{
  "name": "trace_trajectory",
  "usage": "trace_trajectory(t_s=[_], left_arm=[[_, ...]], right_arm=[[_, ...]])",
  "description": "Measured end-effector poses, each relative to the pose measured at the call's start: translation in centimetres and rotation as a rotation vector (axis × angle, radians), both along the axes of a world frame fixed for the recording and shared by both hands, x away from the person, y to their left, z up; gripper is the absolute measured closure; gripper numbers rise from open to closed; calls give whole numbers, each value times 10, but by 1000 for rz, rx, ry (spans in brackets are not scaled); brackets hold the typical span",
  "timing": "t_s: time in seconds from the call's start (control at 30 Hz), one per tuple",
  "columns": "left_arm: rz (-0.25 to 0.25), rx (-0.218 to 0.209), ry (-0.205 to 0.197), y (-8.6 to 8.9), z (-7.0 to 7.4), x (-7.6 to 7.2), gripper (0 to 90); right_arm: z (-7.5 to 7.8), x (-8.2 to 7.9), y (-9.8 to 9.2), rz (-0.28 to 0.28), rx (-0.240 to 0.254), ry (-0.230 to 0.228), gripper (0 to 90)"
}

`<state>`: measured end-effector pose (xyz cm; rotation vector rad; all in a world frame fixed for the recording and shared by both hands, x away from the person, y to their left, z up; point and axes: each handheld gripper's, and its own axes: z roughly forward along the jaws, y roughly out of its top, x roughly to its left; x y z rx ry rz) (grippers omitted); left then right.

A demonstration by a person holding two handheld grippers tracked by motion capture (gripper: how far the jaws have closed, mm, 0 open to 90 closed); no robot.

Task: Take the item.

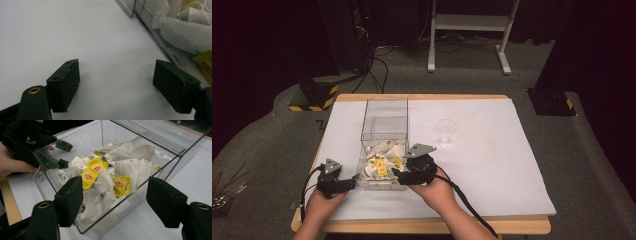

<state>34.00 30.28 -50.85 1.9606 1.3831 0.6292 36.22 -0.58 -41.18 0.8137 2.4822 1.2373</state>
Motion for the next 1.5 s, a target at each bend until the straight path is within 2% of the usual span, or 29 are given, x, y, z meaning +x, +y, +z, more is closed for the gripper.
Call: trace_trajectory(t_s=[0.13, 0.4, 0.77, 0.93, 1.5], left_arm=[[1, -2, 0, 0, 0, 0, 215], [1, -3, 1, 0, 0, 0, 215], [0, -3, 1, 0, 0, 0, 215], [-1, -4, 2, 0, 0, 0, 215], [-3, -6, 3, 0, 0, 0, 214]], right_arm=[[0, -1, 4, 12, -5, 3, 323], [-1, 0, 10, 34, -11, 4, 421], [-2, -1, 21, 88, -52, 27, 640], [-4, 0, 23, 102, -70, 40, 706], [-10, 3, 32, 124, -168, 73, 730]])
